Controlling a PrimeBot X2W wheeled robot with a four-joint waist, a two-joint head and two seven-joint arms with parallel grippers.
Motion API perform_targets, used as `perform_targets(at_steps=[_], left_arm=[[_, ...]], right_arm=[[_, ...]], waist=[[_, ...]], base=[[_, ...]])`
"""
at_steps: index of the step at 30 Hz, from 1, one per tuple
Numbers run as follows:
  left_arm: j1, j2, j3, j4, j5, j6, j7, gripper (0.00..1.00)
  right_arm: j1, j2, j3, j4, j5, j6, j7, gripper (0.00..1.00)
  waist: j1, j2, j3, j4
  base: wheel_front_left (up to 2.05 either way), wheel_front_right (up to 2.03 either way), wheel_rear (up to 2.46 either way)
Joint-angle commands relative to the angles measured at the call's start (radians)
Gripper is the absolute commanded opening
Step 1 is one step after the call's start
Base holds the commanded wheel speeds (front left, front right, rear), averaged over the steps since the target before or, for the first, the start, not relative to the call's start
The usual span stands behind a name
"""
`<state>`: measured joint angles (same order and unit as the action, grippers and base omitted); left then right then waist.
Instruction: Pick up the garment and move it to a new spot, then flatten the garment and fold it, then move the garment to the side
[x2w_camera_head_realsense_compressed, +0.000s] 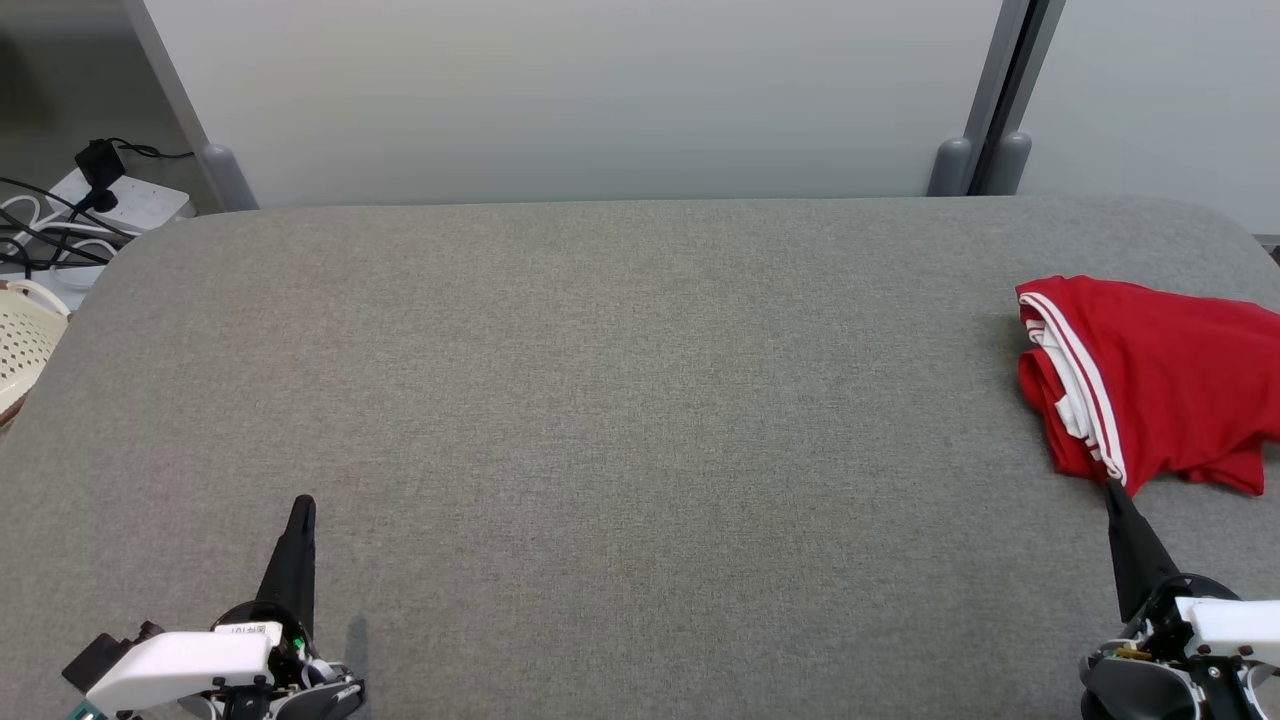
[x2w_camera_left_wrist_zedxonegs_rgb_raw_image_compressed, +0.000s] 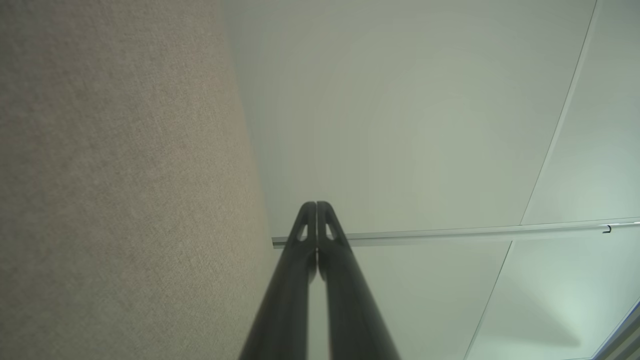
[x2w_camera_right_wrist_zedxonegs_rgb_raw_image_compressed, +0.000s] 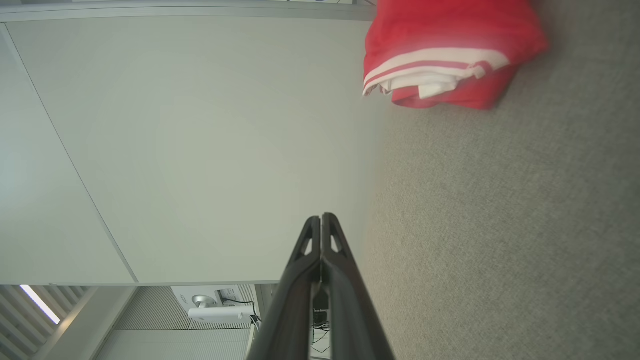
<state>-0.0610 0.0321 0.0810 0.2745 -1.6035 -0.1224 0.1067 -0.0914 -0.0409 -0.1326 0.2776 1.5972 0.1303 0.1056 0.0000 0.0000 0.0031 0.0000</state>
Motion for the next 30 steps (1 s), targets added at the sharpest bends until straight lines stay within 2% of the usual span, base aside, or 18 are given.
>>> perform_targets(at_steps=[1, 30], left_arm=[[-0.047, 0.018, 0.032, -0.029, -0.005, -0.008, 0.006, 0.00], [-0.047, 0.018, 0.032, -0.029, -0.005, -0.008, 0.006, 0.00]], right_arm=[[-0.017, -0.009, 0.019, -0.033, 0.011, 0.000, 0.008, 0.00], [-0.017, -0.009, 0.019, -0.033, 0.011, 0.000, 0.008, 0.00]], waist=[[0.0000, 0.0000, 0.000, 0.000], [0.0000, 0.0000, 0.000, 0.000]], base=[[0.00, 0.00, 0.00], [0.00, 0.00, 0.00]])
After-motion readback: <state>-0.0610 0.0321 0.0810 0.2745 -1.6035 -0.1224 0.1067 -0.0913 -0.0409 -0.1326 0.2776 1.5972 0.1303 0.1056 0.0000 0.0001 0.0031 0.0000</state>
